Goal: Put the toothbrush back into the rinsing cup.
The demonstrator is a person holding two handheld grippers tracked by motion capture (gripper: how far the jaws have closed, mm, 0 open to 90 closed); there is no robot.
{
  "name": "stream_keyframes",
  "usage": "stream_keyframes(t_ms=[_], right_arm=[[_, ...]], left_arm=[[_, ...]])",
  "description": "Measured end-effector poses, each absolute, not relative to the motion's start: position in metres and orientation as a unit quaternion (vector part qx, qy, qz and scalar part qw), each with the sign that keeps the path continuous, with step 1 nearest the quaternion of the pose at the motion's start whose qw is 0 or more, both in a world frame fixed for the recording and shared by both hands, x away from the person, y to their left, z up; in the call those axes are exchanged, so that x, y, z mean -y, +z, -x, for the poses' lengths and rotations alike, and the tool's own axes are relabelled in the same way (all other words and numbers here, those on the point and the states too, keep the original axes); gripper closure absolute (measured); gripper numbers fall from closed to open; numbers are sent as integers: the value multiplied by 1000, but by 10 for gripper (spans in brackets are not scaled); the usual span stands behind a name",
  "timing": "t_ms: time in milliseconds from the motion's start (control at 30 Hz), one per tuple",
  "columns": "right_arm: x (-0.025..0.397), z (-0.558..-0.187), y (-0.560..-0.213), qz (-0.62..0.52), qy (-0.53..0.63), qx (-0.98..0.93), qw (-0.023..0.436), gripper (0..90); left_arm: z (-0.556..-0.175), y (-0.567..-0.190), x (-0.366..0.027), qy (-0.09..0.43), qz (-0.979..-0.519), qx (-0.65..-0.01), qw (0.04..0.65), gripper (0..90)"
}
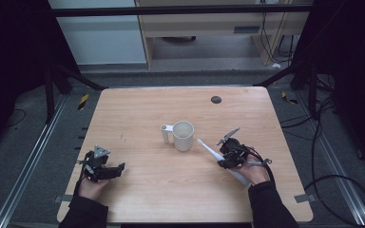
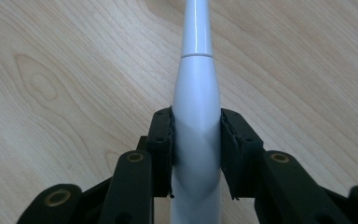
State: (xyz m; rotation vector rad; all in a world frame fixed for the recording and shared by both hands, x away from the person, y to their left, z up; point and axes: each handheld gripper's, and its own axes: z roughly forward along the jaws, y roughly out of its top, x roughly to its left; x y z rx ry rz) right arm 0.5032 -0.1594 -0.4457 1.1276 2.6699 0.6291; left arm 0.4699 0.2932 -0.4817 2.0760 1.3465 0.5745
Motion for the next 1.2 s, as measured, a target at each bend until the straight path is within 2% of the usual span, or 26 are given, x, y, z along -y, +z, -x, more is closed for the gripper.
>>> stream_keyframes(t_ms=[533,1200], right_arm=[[178,-489,-404,-416,397,-800,168,670],[153,-505,-375,-440,560,-660,240,670]], left_arm=[[-470,-481,-293,217,-780,-507,297,213],[-469,-480,-295,220,-776,-508,301,212]])
